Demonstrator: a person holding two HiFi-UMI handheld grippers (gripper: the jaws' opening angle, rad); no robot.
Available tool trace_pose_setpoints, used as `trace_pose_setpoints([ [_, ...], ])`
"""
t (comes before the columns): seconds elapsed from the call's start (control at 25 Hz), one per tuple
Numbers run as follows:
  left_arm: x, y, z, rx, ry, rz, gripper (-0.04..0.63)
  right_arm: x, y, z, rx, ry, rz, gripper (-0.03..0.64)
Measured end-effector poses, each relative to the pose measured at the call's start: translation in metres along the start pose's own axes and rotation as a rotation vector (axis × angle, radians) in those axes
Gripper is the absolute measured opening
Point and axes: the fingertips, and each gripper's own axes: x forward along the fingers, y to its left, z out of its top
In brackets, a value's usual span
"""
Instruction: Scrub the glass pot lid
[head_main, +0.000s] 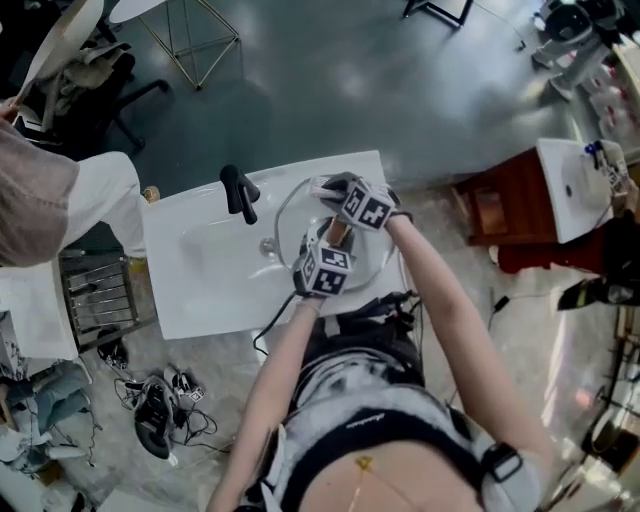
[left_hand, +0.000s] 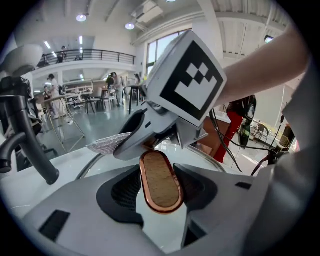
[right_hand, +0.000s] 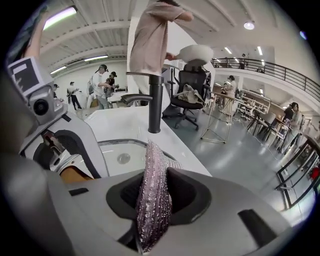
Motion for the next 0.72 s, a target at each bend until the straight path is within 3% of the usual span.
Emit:
trace_pose_setpoints([
  [0.36, 0.0, -0.002, -0.001, 0.003, 0.001, -0.001, 0.201, 0.021, 0.005, 0.018, -0.052, 0.021, 0.054, 0.1],
  [0.72, -0.001, -0.002, -0.001, 0.006, 0.0, -0.003, 0.199, 0.01, 0.004, 0.012, -0.049, -0.045, 0.006, 0.101],
])
